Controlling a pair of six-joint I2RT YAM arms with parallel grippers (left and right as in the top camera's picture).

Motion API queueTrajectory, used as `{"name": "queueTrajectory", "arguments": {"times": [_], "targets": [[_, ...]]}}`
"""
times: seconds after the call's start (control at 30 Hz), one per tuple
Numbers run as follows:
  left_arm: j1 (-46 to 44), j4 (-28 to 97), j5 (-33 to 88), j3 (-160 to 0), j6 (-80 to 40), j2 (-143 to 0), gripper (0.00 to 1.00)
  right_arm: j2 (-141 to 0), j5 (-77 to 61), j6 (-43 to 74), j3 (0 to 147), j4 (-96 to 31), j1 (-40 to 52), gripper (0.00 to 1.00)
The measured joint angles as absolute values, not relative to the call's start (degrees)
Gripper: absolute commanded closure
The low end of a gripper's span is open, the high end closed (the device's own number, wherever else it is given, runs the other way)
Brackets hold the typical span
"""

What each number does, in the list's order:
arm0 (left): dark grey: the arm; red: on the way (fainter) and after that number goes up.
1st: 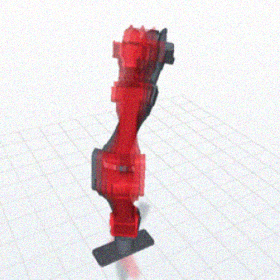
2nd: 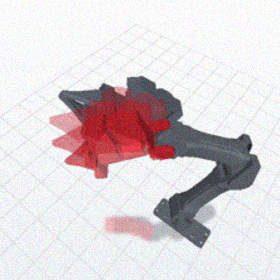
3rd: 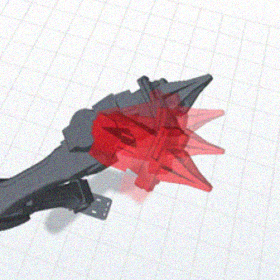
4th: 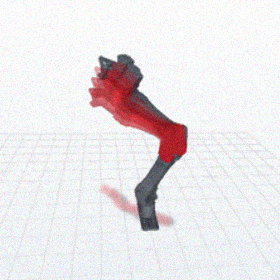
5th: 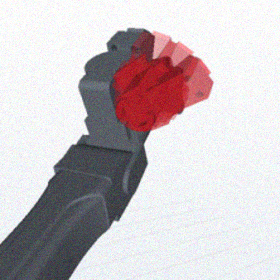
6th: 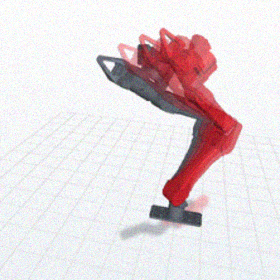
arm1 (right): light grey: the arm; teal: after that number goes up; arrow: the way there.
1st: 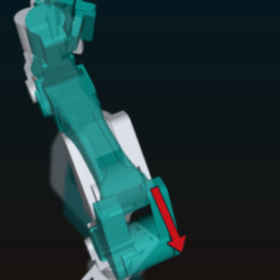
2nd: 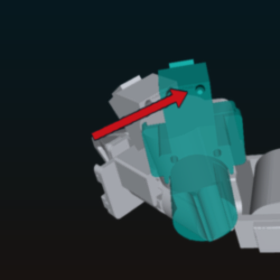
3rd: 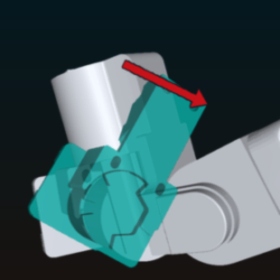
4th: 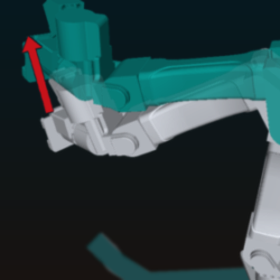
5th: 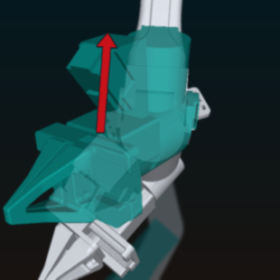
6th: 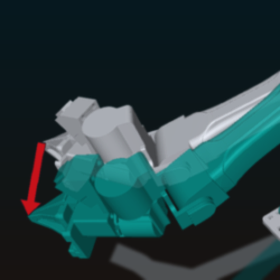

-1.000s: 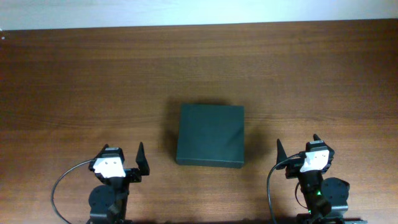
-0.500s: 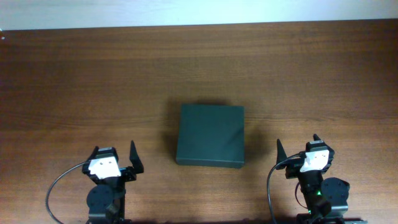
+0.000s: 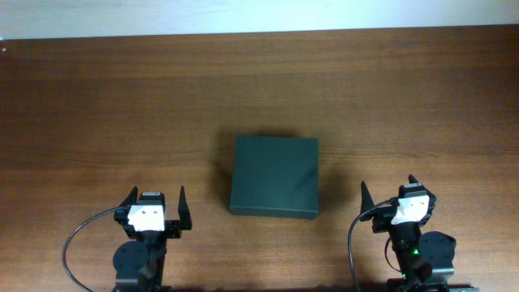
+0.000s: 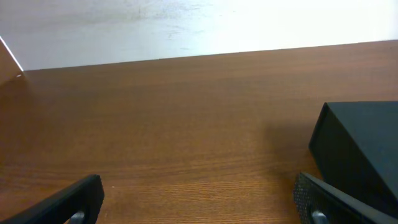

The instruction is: Pack container

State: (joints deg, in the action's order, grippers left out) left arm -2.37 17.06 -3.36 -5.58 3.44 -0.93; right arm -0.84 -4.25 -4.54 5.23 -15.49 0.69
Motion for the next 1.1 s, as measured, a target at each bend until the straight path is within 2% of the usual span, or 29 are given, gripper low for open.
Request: {"name": "queueTrajectory", "arguments": {"times": [1.1], "targets": [[-2.37,17.06,-3.16,-5.58,4.14,-0.93,0.01,-0.84,-4.08,-4.51,5.23,-15.49,0.71,0.01]]}}
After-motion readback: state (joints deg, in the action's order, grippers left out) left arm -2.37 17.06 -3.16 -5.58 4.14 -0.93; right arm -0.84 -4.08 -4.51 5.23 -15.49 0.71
